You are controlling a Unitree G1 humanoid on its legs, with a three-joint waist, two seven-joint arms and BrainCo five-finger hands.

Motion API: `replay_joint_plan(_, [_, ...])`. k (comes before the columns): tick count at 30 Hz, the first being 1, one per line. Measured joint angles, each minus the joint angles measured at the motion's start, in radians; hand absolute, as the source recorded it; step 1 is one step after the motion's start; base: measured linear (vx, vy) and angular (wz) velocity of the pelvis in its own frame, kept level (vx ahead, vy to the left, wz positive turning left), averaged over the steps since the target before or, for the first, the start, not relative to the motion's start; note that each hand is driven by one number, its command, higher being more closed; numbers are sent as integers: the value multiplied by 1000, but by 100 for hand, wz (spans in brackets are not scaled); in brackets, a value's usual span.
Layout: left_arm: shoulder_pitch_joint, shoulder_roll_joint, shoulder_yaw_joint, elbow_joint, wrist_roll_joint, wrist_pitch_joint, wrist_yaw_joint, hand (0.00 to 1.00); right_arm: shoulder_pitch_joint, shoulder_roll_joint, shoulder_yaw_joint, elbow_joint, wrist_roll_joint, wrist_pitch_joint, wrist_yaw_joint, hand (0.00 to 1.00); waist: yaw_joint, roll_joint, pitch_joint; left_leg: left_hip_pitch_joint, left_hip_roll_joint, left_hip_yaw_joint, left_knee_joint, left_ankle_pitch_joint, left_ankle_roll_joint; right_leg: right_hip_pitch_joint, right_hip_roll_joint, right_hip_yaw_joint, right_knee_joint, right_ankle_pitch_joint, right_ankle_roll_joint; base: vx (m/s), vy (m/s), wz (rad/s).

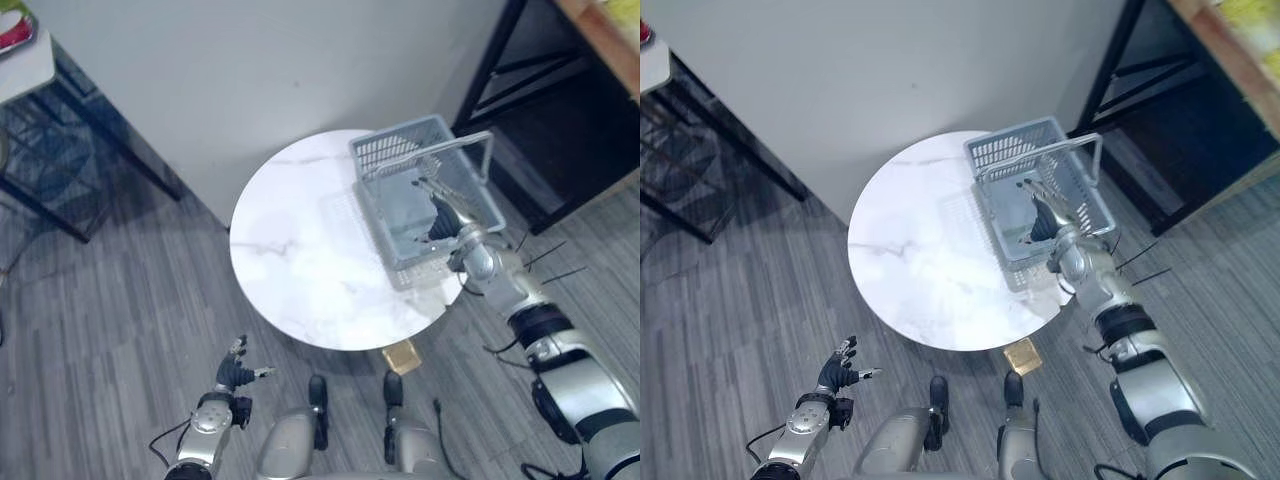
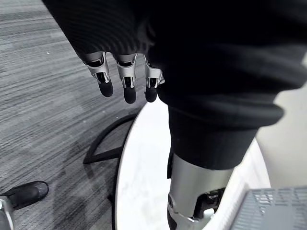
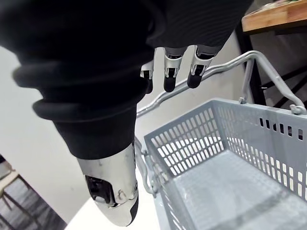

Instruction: Pick vegetable in the basket

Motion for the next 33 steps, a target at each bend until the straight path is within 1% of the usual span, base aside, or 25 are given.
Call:
replay_joint_plan(1, [-7,0,-3,-1,-9,-1,7,0,-46,-20,2,22,-31,8,-7,0,3,1,14,0,-4,-10,-36,26,0,-8,-3,-13,-7,7,-3,-16,-9,31])
replay_joint_plan(2, [-8,0,-4,-1,-11,-1,9,0,-53,-23,2,25,-35,10,-9,0,4,2,15,-1,-4,-12,-42,30,0,-10,-4,-15,-8,7,-4,-5,-19,28])
replay_joint_plan(3, [-17,0,-8,-1,-17,-1,17,0,-105,-34,5,47,-58,22,-24,0,5,3,28,-1,-7,-26,-79,55,-3,-17,-4,-29,-16,13,-9,2,-10,18])
replay_joint_plan(4, [-19,0,-9,-2,-23,-2,18,0,-131,-34,10,63,-76,26,-32,0,5,3,33,-1,-7,-31,-90,64,-4,-19,-4,-32,-20,15,-11,15,-19,26])
replay_joint_plan(5, [-29,-1,-16,-2,-40,-3,20,0,-184,-44,27,101,-115,40,-47,0,10,8,42,-3,-6,-43,-110,80,-10,-25,-4,-44,-21,15,-11,18,-12,15])
replay_joint_plan(6, [-36,-2,-23,-2,-43,-3,20,0,-201,-53,34,115,-124,43,-50,0,19,10,43,-3,-6,-47,-121,87,-9,-29,-4,-47,-21,15,-11,29,-20,20])
replay_joint_plan(7, [-52,-4,-35,-4,-45,-4,21,0,-235,-78,41,143,-146,46,-60,0,28,19,48,-4,-5,-56,-138,101,-13,-32,-3,-56,-24,15,-11,22,-19,28])
replay_joint_plan(8, [-62,-11,-39,-12,-53,-4,23,0,-262,-99,42,147,-162,62,-69,0,28,31,55,-8,-5,-71,-155,115,-14,-33,-3,-75,-30,15,-11,23,-22,31])
replay_joint_plan(10, [-63,-21,-40,-21,-55,-6,34,0,-295,-118,41,150,-172,85,-88,0,28,44,61,-8,-4,-88,-186,135,-17,-36,-2,-92,-37,16,-13,22,-12,27])
replay_joint_plan(13, [-64,-30,-40,-21,-62,-5,43,0,-343,-132,35,172,-189,119,-122,0,38,48,63,-21,-3,-99,-207,149,-23,-55,1,-100,-37,16,-13,25,1,9])
replay_joint_plan(15, [-65,-35,-40,-24,-63,-5,45,0,-349,-141,24,185,-189,133,-134,0,52,49,63,-21,-3,-100,-208,150,-23,-55,2,-101,-37,14,-15,30,6,5])
replay_joint_plan(16, [-65,-39,-40,-23,-64,-5,52,0,-358,-141,22,188,-189,139,-134,0,53,53,65,-22,-4,-106,-210,151,-24,-55,3,-107,-36,13,-17,30,7,11])
replay_joint_plan(19, [-65,-41,-41,-32,-81,-5,58,0,-400,-140,25,216,-188,142,-132,0,53,66,72,-30,-6,-118,-225,165,-22,-64,3,-121,-34,12,-18,13,7,14])
replay_joint_plan(21, [-65,-41,-43,-42,-82,-5,58,0,-417,-140,31,245,-187,143,-126,0,60,76,76,-35,-6,-128,-225,168,-25,-65,3,-130,-33,11,-19,8,5,12])
replay_joint_plan(23, [-66,-41,-47,-42,-83,-5,58,0,-424,-139,46,274,-187,141,-110,0,80,89,82,-38,-4,-136,-225,169,-27,-66,3,-135,-31,9,-22,9,-3,9])
replay_joint_plan(24, [-66,-41,-49,-43,-83,-5,57,0,-425,-139,48,281,-187,140,-104,0,83,92,83,-39,-4,-140,-225,170,-29,-66,3,-139,-31,9,-22,10,-7,15])
replay_joint_plan(25, [-66,-41,-50,-46,-83,-5,57,0,-426,-138,52,300,-187,131,-95,100,84,98,87,-46,-3,-151,-225,174,-33,-67,3,-150,-31,8,-23,5,-12,21])
replay_joint_plan(26, [-66,-40,-49,-55,-91,-5,57,0,-426,-138,52,320,-187,130,-77,100,86,101,88,-57,-3,-160,-225,176,-37,-75,3,-158,-31,7,-23,2,-12,20])
replay_joint_plan(30, [-65,-41,-49,-67,-103,-4,55,0,-436,-141,51,341,-187,132,-45,100,100,101,88,-68,-2,-164,-225,182,-39,-90,3,-161,-23,6,-26,0,-5,4])
replay_joint_plan(33, [-66,-41,-49,-85,-103,-5,51,0,-436,-140,51,341,-180,130,-35,100,101,101,88,-69,-2,-162,-225,182,-39,-97,3,-157,-13,3,-28,-1,1,-1])
